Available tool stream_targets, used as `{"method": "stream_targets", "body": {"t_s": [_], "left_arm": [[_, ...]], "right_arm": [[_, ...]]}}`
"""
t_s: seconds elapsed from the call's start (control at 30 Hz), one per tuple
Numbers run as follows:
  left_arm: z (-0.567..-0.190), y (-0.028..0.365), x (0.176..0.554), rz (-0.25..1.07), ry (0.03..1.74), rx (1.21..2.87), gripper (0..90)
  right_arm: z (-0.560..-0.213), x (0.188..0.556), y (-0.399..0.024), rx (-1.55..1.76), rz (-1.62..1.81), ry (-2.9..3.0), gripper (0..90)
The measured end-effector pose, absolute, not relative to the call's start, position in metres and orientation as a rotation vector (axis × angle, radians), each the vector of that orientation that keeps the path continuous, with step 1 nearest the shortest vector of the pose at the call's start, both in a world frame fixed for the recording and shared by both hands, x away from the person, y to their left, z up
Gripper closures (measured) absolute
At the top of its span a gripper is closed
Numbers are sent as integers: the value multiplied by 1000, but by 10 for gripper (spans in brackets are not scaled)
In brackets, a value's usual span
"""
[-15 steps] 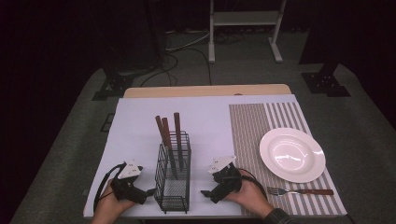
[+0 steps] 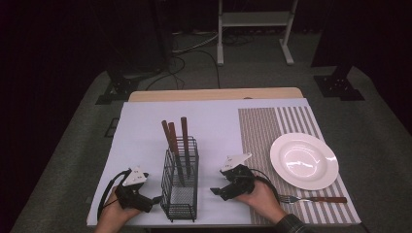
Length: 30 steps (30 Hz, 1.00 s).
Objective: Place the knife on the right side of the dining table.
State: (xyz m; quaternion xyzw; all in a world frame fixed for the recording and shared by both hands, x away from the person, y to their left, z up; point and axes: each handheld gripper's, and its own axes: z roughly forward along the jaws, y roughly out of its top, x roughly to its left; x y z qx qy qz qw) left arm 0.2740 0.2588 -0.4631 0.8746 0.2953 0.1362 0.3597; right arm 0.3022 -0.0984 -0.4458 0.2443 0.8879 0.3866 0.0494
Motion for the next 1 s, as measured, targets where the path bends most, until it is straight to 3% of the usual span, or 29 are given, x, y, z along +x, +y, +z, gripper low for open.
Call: {"method": "stream_targets", "body": {"t_s": [0.33, 1.0], "left_arm": [[-463, 259, 274, 350, 764, 2254, 0], [-463, 259, 274, 350, 765, 2251, 0]], "right_arm": [[-422, 308, -104, 744, 1257, 2661, 356], [-368, 320, -109, 723, 1442, 2557, 448]]}}
